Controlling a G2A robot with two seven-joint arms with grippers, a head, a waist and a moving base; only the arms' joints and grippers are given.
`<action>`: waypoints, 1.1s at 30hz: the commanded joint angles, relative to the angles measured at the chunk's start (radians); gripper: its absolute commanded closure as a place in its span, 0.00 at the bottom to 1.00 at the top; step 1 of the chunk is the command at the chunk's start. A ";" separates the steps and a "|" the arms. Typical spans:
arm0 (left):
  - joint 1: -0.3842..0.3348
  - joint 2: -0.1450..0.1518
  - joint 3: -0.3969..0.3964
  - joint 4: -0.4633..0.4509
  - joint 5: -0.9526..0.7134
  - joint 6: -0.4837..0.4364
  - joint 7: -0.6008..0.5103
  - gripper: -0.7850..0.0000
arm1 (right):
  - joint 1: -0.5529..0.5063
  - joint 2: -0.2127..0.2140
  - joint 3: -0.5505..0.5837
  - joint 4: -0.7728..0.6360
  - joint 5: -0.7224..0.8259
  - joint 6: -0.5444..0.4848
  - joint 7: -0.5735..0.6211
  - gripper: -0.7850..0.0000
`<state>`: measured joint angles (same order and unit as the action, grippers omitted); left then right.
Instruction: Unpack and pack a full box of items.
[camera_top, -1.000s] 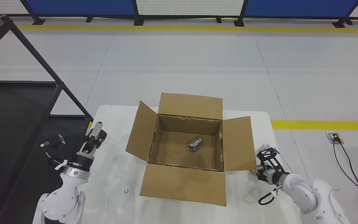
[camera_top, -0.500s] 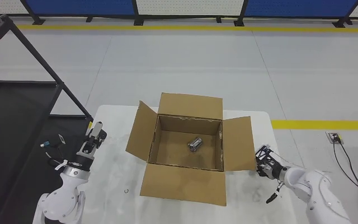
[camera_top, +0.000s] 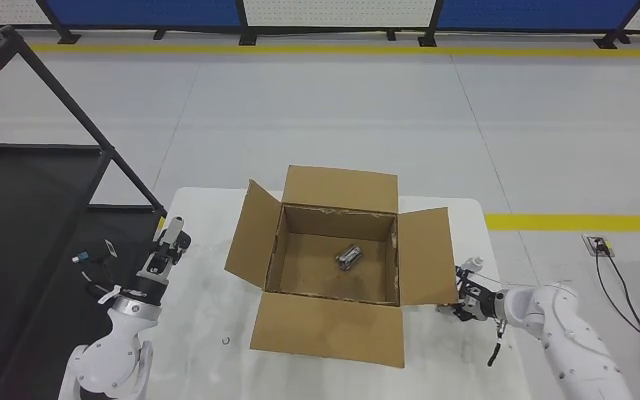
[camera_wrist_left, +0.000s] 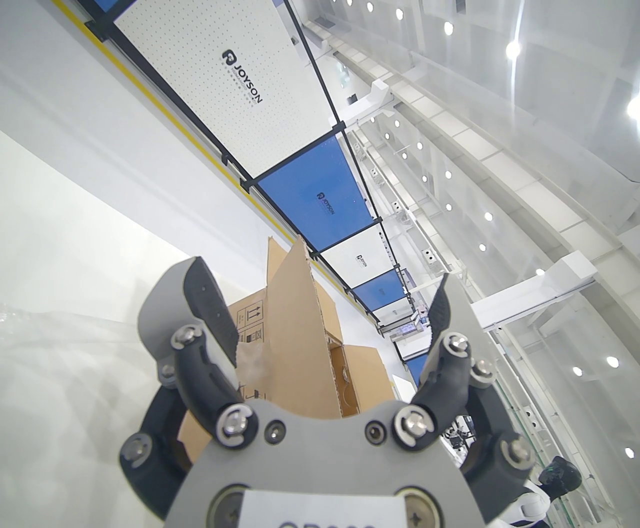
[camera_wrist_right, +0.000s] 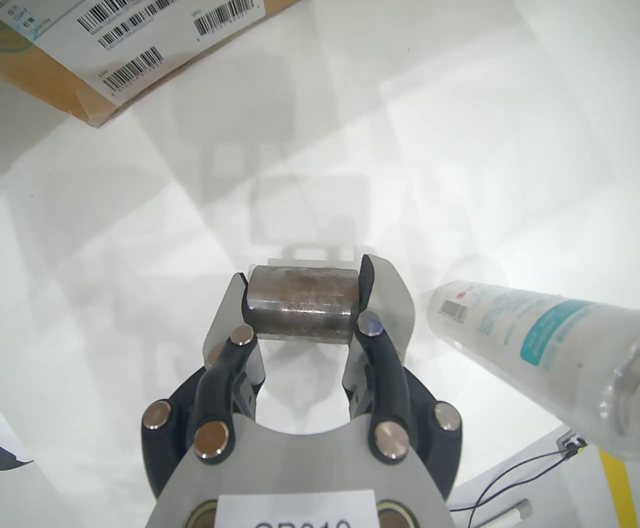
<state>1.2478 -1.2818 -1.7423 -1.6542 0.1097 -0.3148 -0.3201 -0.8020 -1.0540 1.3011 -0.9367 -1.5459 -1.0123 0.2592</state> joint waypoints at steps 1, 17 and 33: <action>0.000 0.000 0.000 0.000 0.000 0.000 0.000 0.00 | 0.013 0.007 -0.022 0.020 -0.006 0.000 -0.028 1.00; 0.000 0.000 0.000 0.000 0.000 0.000 0.000 0.00 | 0.037 0.065 -0.103 0.072 -0.020 0.000 -0.198 0.50; 0.000 0.000 0.000 0.000 0.000 0.000 0.000 0.00 | -0.056 0.120 -0.028 -0.055 0.008 0.027 -0.204 0.00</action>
<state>1.2478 -1.2818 -1.7423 -1.6542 0.1097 -0.3148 -0.3201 -0.8466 -0.9375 1.2608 -0.9781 -1.5398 -0.9920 0.0562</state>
